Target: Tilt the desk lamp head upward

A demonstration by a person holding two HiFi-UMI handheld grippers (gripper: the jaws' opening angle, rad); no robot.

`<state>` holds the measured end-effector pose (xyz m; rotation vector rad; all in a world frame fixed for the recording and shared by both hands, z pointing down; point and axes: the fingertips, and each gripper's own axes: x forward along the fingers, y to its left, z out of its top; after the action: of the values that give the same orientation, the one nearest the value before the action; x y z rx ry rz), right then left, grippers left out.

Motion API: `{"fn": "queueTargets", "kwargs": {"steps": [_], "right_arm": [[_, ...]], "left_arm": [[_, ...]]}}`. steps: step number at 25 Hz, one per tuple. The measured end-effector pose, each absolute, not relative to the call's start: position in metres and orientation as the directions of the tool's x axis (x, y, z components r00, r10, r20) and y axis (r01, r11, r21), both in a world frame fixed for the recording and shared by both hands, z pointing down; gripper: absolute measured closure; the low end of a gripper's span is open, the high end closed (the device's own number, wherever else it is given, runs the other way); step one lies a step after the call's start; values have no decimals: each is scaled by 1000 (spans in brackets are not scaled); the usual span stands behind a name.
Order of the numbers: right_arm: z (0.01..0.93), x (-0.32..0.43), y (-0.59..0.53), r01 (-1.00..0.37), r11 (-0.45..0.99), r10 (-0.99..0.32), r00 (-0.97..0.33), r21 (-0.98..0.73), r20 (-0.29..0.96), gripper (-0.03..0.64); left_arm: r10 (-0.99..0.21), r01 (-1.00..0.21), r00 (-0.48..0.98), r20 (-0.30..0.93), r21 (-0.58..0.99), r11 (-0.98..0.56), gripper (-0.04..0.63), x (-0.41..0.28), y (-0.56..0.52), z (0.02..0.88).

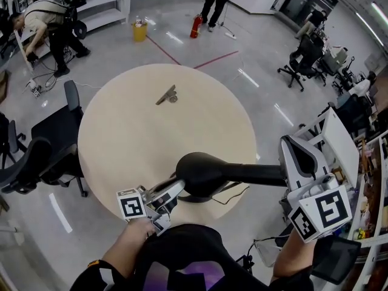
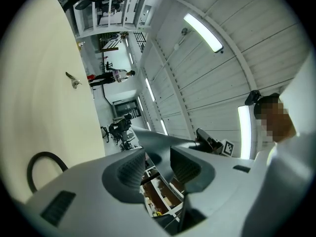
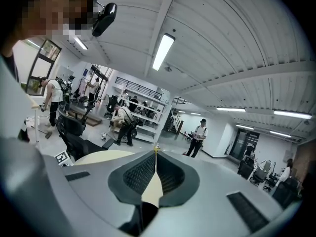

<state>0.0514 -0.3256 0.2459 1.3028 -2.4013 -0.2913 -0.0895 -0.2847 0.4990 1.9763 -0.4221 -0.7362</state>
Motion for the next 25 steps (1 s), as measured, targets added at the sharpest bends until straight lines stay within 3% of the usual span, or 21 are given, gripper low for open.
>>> {"fn": "queueTargets", "kwargs": {"steps": [6, 25], "right_arm": [[249, 53, -325, -765, 554, -832, -506, 327, 226, 600], [264, 94, -316, -843, 466, -884, -430, 268, 183, 601]], "left_arm": [[-581, 75, 736, -347, 895, -439, 452, -96, -287, 502], [-585, -38, 705, -400, 803, -595, 488, -136, -302, 435]]}}
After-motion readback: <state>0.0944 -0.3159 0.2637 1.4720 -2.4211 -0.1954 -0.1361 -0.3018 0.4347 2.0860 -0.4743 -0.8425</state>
